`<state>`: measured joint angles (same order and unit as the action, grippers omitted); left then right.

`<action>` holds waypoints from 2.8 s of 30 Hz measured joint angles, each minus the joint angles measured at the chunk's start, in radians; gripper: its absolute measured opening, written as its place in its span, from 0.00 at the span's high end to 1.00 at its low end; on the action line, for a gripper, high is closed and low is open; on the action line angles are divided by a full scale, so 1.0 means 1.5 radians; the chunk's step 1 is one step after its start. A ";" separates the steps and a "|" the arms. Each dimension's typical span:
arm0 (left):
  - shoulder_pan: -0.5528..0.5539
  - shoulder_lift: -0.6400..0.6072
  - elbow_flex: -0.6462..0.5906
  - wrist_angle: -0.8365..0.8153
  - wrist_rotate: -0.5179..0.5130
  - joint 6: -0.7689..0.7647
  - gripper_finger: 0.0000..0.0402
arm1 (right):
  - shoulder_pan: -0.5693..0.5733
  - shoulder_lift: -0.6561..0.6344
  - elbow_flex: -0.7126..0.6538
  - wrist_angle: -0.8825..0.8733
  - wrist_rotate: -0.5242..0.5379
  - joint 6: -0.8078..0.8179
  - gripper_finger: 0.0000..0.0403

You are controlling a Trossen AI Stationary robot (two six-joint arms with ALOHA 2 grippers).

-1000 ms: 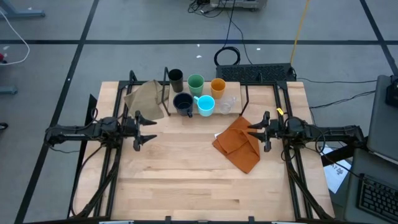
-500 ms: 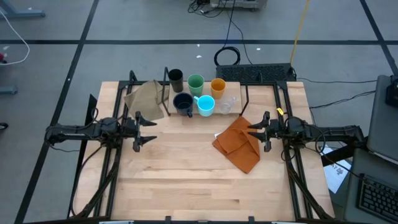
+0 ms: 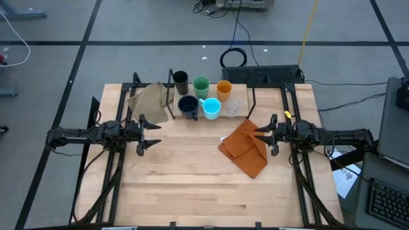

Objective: Stack small to large cups/mugs on shelf
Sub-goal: Return to Home Position

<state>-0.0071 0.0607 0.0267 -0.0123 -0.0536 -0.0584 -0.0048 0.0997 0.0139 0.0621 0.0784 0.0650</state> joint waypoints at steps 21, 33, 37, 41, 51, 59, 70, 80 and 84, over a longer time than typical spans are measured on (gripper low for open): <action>0.000 0.000 0.000 0.002 -0.015 0.000 0.26 | 0.000 0.004 0.000 0.011 0.002 -0.016 0.70; -0.001 0.000 0.000 -0.001 0.020 0.002 0.26 | 0.000 0.004 0.000 0.025 0.001 0.000 0.70; -0.001 0.000 0.000 0.000 0.020 0.014 0.26 | 0.000 0.004 0.000 0.026 0.001 -0.002 0.70; 0.000 0.000 0.000 0.000 0.019 0.015 0.26 | 0.000 0.004 0.000 0.026 0.000 -0.003 0.70; 0.000 0.000 0.001 -0.006 0.018 -0.001 0.26 | 0.000 0.004 0.000 0.017 0.000 0.002 0.70; 0.000 0.000 0.001 -0.006 0.018 -0.002 0.26 | 0.000 0.004 0.000 0.020 0.000 0.001 0.70; 0.000 0.000 0.001 -0.005 0.018 -0.001 0.26 | 0.000 0.004 0.000 0.020 0.000 0.001 0.70; 0.000 0.000 0.001 -0.005 0.018 -0.001 0.26 | 0.000 0.004 0.000 0.021 0.000 0.001 0.70; 0.000 0.000 0.001 -0.004 0.017 -0.001 0.26 | 0.000 0.004 0.000 0.021 0.000 0.001 0.70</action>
<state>-0.0071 0.0608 0.0277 -0.0189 -0.0277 -0.0605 -0.0048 0.1062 0.0139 0.0929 0.0780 0.0662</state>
